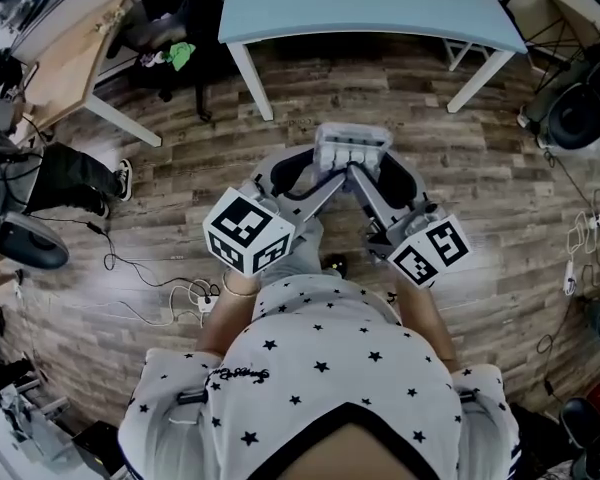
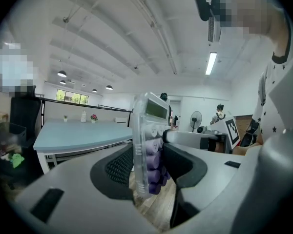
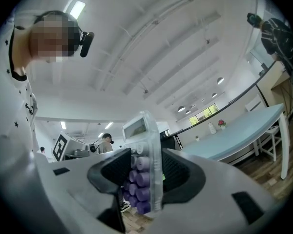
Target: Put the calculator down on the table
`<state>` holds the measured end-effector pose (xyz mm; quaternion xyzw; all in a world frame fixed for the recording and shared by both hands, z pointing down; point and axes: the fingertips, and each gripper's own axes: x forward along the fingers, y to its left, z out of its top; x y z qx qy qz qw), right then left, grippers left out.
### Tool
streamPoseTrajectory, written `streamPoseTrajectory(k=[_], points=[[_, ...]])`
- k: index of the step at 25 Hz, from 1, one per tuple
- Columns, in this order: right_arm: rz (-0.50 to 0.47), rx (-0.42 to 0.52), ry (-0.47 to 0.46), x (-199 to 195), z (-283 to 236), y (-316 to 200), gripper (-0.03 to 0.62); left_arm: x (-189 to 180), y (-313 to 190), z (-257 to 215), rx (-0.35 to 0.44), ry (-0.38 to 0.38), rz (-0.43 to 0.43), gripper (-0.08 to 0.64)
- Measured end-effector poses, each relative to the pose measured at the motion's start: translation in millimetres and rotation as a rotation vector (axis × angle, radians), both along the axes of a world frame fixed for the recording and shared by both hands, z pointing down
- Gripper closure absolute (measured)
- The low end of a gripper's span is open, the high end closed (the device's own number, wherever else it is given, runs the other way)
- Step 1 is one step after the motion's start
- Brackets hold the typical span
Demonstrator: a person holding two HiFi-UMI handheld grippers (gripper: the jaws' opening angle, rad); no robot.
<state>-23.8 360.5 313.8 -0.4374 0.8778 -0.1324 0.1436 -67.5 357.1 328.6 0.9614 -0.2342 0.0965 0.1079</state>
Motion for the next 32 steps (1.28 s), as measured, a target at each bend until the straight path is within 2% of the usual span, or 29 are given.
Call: streamPoseTrajectory(k=[11,32], points=[[0.067,-0.008,0.011,20.7,1.4,-41.0,0.409,21.1,-43.7,1.4,0.001,0.022,0.063,0.35],[0.121,-0.039,0.02,15.4,2.0,-177.9,0.408,16.2,-182.3,2.0,-0.013,0.047,0.116,0.35]])
